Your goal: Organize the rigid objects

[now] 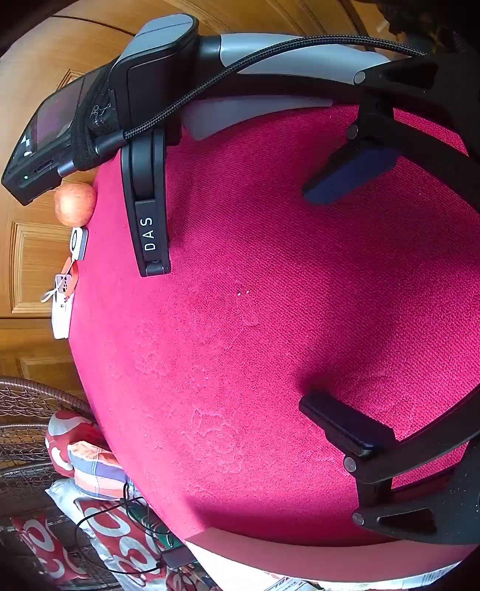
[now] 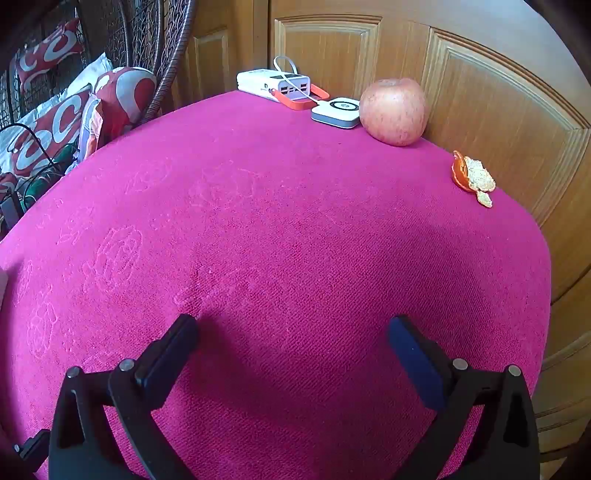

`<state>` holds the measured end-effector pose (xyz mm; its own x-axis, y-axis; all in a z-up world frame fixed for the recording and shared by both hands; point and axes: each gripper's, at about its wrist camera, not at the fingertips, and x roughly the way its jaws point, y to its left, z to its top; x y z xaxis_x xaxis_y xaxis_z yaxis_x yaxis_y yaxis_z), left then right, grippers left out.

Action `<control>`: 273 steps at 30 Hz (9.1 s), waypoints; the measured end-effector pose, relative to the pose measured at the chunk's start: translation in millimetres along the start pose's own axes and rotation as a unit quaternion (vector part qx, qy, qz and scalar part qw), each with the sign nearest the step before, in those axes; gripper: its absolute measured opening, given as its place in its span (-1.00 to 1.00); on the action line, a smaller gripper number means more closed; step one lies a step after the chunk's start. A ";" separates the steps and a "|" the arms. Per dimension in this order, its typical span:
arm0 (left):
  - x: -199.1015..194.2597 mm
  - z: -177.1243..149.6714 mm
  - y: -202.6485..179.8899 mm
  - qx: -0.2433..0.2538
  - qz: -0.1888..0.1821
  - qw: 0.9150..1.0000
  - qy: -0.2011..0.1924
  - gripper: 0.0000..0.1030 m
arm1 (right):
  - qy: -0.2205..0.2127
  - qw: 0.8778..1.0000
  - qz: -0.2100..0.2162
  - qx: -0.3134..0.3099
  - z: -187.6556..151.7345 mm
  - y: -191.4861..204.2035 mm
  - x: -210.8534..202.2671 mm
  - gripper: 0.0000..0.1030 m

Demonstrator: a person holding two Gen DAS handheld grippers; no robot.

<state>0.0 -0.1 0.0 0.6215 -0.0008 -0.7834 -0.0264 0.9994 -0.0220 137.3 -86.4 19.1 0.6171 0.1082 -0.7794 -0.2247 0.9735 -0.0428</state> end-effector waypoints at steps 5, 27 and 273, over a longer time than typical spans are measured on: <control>0.1 0.1 0.1 0.000 0.000 1.000 0.000 1.00 | 0.000 1.000 0.000 0.000 0.1 0.1 -0.3 1.00; -0.5 -1.0 0.5 0.000 0.000 1.000 0.000 1.00 | 0.001 1.000 0.001 0.001 -0.2 -0.8 0.4 1.00; -212.1 -132.8 250.8 -0.350 0.282 0.869 -0.207 1.00 | -0.142 0.847 0.435 -0.272 -88.8 227.5 -180.2 1.00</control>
<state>-242.4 246.2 78.1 0.5803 0.6387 -0.5052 -0.7974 0.5718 -0.1930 -92.0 97.7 94.4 0.1791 0.8551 -0.4865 -0.9537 0.2723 0.1275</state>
